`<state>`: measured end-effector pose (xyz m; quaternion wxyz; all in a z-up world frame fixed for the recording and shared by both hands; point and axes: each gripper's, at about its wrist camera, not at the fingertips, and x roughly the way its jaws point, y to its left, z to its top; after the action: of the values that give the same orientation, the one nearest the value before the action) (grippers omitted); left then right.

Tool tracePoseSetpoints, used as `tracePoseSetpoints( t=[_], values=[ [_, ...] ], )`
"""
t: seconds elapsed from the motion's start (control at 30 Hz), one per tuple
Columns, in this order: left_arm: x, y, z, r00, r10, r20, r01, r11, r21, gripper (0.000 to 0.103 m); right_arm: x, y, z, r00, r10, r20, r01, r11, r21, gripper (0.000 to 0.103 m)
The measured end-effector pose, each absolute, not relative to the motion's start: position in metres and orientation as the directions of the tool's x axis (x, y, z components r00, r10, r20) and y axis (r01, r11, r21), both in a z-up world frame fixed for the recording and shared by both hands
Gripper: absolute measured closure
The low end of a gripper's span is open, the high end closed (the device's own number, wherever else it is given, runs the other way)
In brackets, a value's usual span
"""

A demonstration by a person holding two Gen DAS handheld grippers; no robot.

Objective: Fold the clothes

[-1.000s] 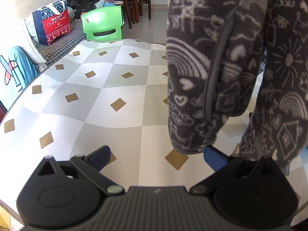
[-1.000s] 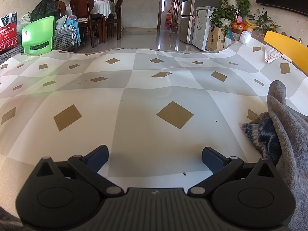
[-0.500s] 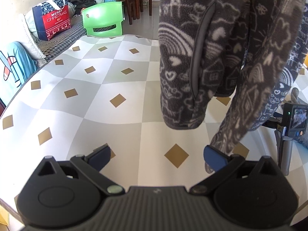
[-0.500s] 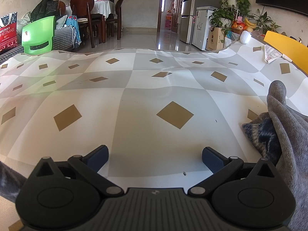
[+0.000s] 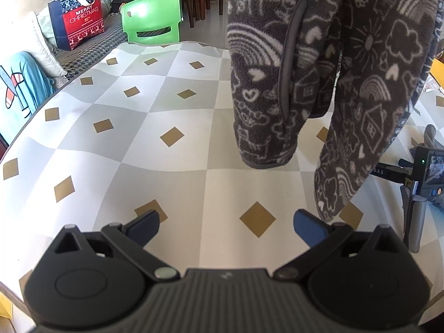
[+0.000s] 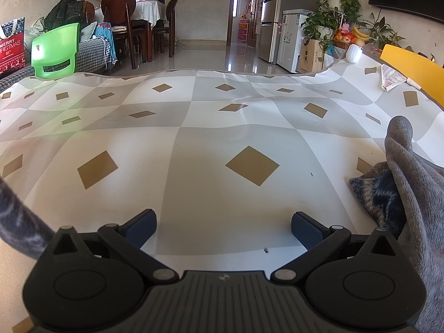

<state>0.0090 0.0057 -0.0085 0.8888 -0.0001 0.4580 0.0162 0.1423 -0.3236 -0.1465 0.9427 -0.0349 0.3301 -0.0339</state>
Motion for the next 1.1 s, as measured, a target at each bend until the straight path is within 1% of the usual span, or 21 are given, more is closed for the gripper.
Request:
tracePoseSetpoints(
  t=[1.1],
  values=[
    [0.015, -0.006, -0.012, 0.559, 0.025, -0.829, -0.017, 1.000, 0.019, 0.000, 0.142, -0.324, -0.146, 0.780, -0.087, -0.620, 0.041, 0.995, -0.088, 0.000]
  ],
)
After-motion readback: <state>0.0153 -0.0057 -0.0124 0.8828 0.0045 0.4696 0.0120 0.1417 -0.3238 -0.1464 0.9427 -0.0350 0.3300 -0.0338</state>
